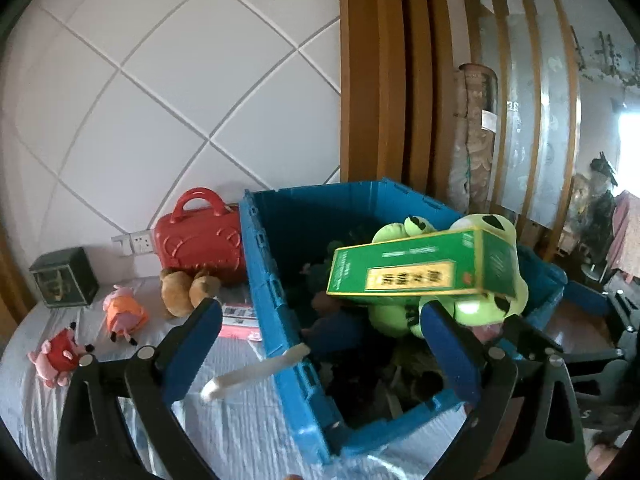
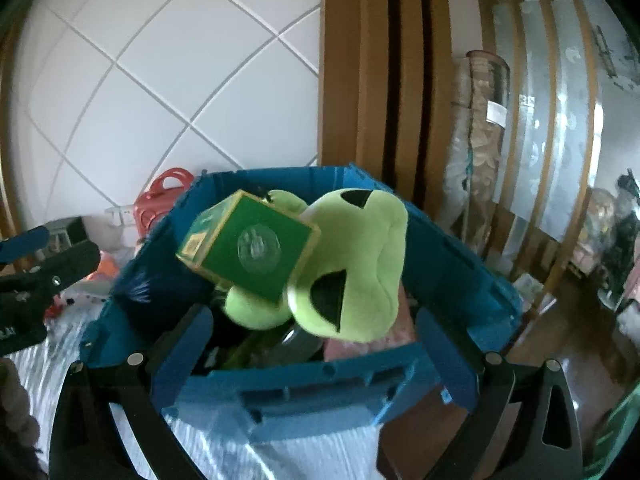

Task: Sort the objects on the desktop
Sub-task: 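Open both tools to drop the tube and medicine box into the crate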

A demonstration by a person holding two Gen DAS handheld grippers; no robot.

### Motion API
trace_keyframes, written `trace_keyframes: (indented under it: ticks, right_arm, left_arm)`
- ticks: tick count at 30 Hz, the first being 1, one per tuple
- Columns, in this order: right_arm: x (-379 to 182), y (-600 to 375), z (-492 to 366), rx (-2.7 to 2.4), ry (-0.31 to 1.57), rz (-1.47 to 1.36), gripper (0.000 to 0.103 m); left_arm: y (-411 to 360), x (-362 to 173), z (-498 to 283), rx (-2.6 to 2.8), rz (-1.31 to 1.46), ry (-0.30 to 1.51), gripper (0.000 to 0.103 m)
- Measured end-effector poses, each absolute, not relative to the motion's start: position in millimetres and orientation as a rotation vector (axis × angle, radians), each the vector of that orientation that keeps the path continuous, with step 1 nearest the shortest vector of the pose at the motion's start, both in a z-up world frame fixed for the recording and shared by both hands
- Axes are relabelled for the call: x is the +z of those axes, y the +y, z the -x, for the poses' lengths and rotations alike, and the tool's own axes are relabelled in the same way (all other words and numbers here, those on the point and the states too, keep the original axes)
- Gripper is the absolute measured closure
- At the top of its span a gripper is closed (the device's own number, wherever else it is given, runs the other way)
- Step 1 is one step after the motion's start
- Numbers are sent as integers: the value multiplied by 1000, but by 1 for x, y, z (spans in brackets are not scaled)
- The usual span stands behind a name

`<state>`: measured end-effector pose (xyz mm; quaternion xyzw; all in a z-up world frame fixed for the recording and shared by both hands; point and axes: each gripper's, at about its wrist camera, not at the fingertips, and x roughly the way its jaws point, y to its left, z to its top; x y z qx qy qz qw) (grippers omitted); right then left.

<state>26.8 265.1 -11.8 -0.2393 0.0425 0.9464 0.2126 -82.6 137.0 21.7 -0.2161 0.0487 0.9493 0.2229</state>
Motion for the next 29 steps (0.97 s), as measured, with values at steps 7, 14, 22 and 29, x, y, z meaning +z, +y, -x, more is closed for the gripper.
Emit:
trace_keyframes:
  ticks: [7,14,22,29]
  right_arm:
    - [0,238,-48,2595,163,691,0]
    - [2,222,-62,2574,176,692,0]
    - [3,215,-70,2558,172,678,0]
    - [5,220,-74,2538,173,659,0]
  left_arm:
    - [122,24,65,2590,636,178,2]
    - [107,26,53,2567,642,162,2]
    - [107,26,44,2545,640,169,2]
    - [113,26,45,2539,645,172,2]
